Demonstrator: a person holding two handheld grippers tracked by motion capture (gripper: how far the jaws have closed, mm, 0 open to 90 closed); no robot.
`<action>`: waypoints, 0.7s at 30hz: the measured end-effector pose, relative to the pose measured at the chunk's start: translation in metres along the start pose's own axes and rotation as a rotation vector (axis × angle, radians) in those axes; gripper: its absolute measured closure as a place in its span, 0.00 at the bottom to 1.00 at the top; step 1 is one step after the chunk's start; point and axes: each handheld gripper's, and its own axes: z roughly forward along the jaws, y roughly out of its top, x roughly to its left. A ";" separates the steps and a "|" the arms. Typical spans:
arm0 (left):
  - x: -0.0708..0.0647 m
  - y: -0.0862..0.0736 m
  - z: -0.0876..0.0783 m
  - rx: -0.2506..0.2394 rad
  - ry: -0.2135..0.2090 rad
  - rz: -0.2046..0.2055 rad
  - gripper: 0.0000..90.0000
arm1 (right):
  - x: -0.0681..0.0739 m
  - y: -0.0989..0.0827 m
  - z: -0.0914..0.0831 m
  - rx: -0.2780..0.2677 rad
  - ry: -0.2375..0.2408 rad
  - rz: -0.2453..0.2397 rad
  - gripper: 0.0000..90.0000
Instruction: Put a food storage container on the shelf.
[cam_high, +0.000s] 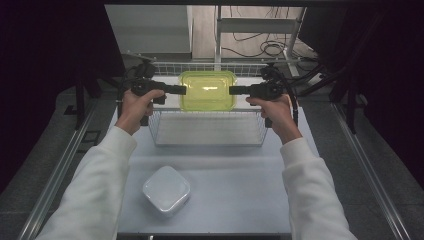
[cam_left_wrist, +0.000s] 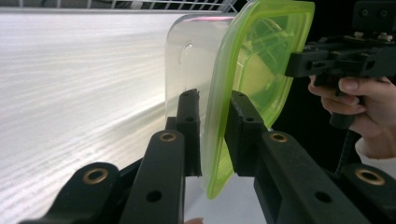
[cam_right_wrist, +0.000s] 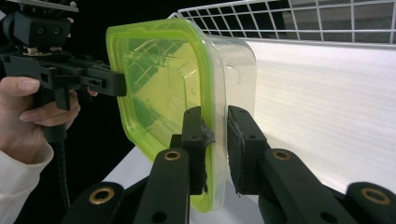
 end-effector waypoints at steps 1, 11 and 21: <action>0.000 0.000 0.000 0.000 0.000 0.000 0.86 | 0.000 0.000 0.000 0.000 0.000 0.000 0.86; 0.022 0.011 0.011 0.028 -0.038 -0.112 0.85 | -0.019 0.008 0.014 0.016 0.000 0.112 0.86; 0.047 0.024 0.025 0.040 -0.067 -0.295 0.84 | -0.035 0.013 0.029 -0.016 -0.024 0.280 0.82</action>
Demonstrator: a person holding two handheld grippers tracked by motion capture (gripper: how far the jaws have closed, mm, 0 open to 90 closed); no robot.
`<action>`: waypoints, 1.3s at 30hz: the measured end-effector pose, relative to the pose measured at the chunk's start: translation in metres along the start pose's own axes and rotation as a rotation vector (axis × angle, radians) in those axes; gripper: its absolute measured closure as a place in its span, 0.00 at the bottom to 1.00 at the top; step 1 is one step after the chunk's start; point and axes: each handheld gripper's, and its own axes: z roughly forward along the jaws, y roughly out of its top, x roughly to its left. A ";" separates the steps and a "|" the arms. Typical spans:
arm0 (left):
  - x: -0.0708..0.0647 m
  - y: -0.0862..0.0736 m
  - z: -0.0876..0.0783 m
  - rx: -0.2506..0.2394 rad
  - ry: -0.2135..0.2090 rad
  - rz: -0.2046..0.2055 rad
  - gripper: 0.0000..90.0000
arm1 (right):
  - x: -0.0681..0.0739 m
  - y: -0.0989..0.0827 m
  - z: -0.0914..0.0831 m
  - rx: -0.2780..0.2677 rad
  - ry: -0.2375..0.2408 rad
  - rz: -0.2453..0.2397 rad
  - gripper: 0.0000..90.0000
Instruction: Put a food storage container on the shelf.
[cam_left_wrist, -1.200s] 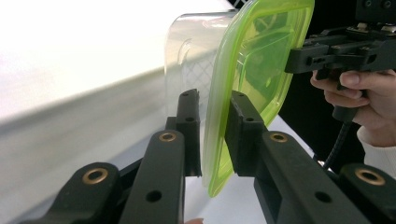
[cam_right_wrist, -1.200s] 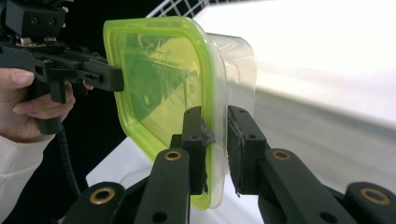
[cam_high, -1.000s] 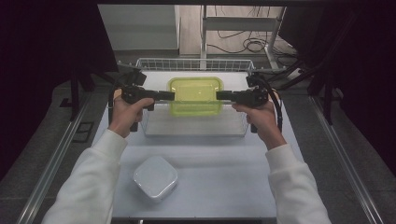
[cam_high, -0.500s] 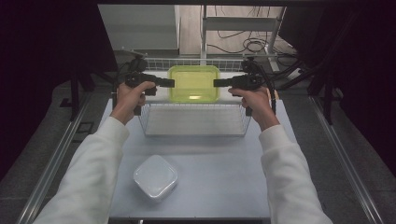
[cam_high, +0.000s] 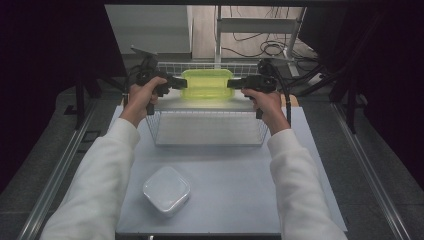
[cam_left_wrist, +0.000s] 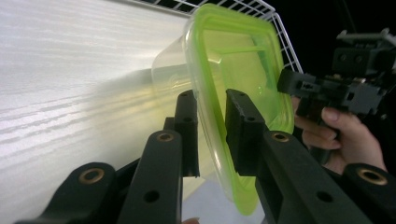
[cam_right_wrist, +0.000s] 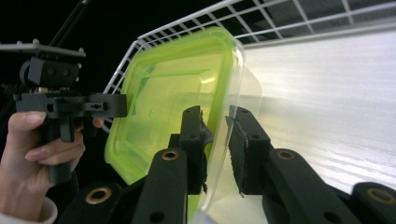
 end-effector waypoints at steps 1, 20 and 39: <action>0.004 0.002 0.001 0.000 -0.013 -0.018 0.83 | -0.004 0.001 0.004 -0.006 0.004 0.037 0.81; 0.007 0.003 0.003 -0.010 -0.023 -0.031 0.81 | -0.009 0.001 0.006 -0.036 0.017 0.113 0.80; -0.050 -0.048 -0.045 -0.178 0.159 0.353 0.22 | 0.035 -0.021 -0.039 -0.113 -0.058 -0.172 0.36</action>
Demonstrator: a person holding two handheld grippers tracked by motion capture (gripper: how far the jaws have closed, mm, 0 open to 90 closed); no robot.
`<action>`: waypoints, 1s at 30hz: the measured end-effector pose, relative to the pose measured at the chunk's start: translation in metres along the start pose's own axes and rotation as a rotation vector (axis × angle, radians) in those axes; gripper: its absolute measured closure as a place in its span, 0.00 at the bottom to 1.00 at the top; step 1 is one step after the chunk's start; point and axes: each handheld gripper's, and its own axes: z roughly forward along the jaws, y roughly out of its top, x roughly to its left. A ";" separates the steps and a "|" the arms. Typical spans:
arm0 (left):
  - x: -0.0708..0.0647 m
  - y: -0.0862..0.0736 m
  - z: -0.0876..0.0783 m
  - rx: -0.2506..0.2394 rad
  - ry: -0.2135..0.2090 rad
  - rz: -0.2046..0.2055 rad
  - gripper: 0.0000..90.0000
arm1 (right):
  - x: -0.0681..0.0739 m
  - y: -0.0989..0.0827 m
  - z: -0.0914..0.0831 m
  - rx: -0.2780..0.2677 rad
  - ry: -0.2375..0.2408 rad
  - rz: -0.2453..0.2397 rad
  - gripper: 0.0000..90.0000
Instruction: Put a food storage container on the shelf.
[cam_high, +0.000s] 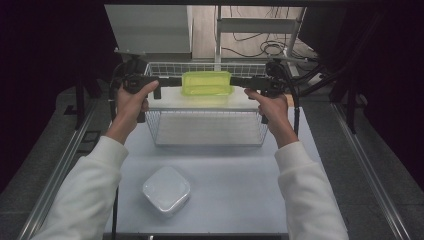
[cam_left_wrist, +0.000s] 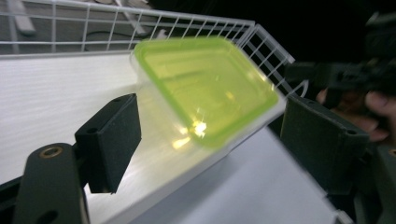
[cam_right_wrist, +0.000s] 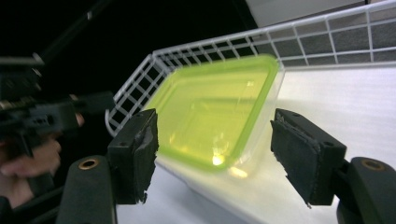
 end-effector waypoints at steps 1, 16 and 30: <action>0.000 0.000 0.000 0.000 0.000 0.000 0.22 | 0.000 0.000 0.000 0.000 0.000 0.000 0.36; -0.020 -0.077 -0.021 0.102 0.001 0.127 0.26 | 0.012 -0.055 -0.030 0.176 -0.065 -0.274 0.39; -0.023 -0.149 -0.026 0.179 0.086 0.212 0.29 | -0.003 -0.129 -0.053 0.251 -0.068 -0.274 0.41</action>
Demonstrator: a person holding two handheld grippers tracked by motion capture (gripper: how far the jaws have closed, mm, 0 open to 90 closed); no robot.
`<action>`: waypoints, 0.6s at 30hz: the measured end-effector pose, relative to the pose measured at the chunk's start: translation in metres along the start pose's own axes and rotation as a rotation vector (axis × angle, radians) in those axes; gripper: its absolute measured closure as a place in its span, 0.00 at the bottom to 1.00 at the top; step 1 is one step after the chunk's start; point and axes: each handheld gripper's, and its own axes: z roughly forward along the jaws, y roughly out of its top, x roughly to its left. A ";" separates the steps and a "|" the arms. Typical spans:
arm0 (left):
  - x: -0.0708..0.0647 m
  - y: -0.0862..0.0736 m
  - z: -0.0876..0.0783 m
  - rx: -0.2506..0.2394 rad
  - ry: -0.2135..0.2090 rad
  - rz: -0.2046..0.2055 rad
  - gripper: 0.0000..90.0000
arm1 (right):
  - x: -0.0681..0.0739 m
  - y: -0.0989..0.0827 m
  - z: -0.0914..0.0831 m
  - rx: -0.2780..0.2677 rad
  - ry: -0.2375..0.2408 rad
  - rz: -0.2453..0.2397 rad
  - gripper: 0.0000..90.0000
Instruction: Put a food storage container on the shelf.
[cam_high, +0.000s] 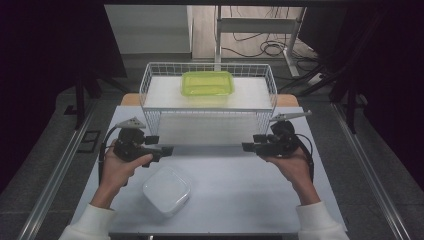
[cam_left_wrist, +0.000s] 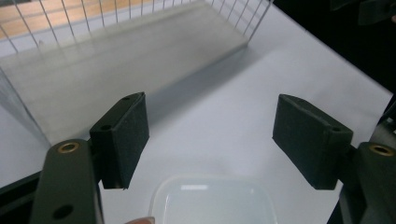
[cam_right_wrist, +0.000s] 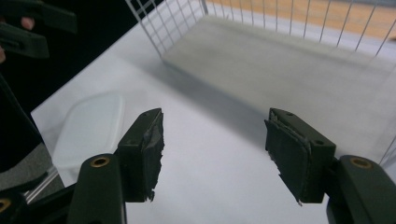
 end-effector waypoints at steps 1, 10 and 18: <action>0.000 0.000 0.000 0.000 0.000 0.000 0.29 | 0.000 0.000 0.000 0.000 0.000 0.000 0.41; 0.005 -0.046 0.004 0.054 -0.015 -0.008 0.30 | 0.002 -0.050 0.012 0.070 -0.001 0.020 0.41; 0.010 -0.065 -0.001 0.077 -0.006 -0.046 0.31 | -0.003 -0.070 0.017 0.137 -0.038 0.032 0.41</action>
